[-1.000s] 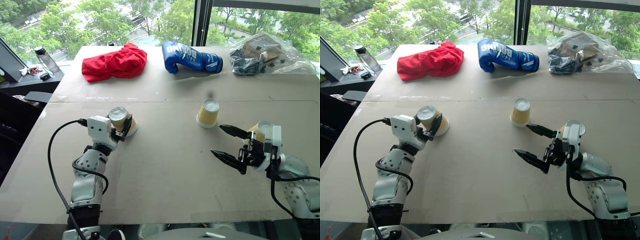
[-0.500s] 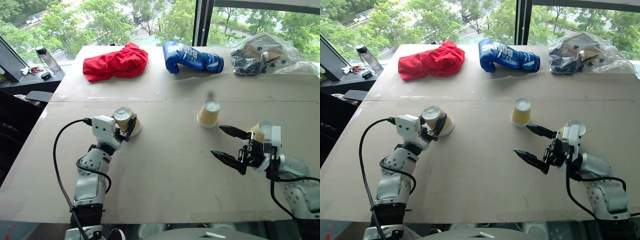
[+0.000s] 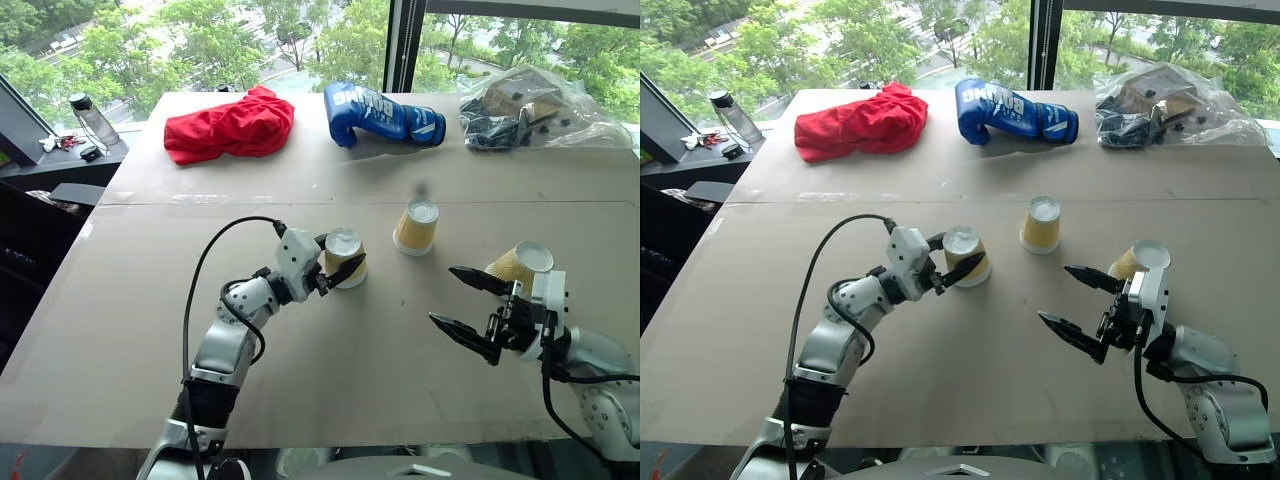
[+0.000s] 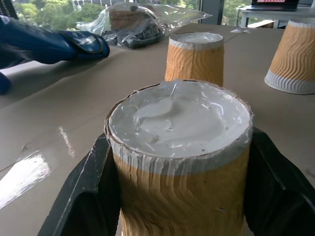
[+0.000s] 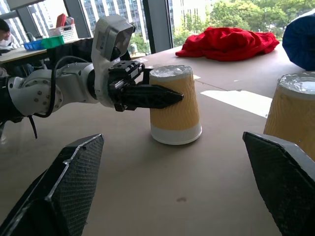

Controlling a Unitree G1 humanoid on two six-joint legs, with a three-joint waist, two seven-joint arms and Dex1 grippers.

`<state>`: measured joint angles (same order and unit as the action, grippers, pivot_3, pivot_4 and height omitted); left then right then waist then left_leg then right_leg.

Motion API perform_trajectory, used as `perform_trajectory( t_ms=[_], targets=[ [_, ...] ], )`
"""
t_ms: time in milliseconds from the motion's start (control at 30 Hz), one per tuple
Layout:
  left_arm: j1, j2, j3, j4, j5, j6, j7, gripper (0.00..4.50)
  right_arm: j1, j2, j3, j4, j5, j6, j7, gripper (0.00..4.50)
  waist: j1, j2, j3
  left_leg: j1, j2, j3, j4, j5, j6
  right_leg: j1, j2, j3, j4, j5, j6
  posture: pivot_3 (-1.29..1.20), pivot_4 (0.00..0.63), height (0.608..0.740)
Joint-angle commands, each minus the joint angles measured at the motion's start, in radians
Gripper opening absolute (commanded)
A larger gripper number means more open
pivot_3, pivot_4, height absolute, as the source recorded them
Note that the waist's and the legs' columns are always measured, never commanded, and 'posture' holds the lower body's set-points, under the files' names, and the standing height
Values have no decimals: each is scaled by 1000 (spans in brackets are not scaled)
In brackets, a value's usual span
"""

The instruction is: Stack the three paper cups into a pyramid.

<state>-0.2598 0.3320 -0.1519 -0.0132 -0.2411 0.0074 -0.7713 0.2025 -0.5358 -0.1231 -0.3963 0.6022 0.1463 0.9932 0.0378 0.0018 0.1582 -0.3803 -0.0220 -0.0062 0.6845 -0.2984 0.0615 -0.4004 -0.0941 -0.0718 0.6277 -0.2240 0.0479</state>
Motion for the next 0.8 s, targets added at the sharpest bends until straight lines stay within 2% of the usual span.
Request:
perform_trajectory(
  t_ms=[33, 433, 567, 600, 733, 800],
  targets=[
    [-32, -14, -33, 2, -17, 6, -53, 2775, 20, -8, -46, -59, 18, -25, -10, 4500, -3, 0, 0, 0, 0, 0, 0, 0, 0, 0, 0, 0, 0, 0, 0, 0, 150, 737],
    [-37, -21, -46, 21, -47, -5, -161, 2775, 60, -8, -62, -107, 14, -18, -40, 4500, -7, 0, 0, 0, 1, 1, 1, -1, 1, 0, 1, 1, 0, 0, 0, 0, 150, 737],
    [-50, -20, -42, 17, -57, -4, -177, 4251, 48, -5, -55, -107, 15, -16, -50, 4500, -7, 0, 0, 0, 1, 1, 1, 0, 1, 0, 1, 2, 0, 0, 0, 0, 150, 737],
    [-52, -18, -36, 11, -62, -3, -178, 4474, 40, -3, -50, -105, 14, -15, -53, 4500, -7, 0, 0, 0, 1, 1, 1, 0, 1, 0, 1, 1, 0, 0, 0, 0, 150, 737],
    [-48, 6, -5, -68, -133, 42, -208, 4474, 4, 14, -34, -102, 15, 28, -110, 4500, -11, 0, 0, 0, 1, 1, 1, 0, 1, 0, 1, 1, 0, 0, 0, 0, 150, 737],
    [-45, 40, 31, -157, -187, 99, -202, 4474, -42, 38, -13, -76, -59, 39, -196, 4500, -16, 0, 0, 0, 2, 0, 1, 0, 0, 0, 1, 2, 1, 0, 0, 0, 150, 737]
  ],
)
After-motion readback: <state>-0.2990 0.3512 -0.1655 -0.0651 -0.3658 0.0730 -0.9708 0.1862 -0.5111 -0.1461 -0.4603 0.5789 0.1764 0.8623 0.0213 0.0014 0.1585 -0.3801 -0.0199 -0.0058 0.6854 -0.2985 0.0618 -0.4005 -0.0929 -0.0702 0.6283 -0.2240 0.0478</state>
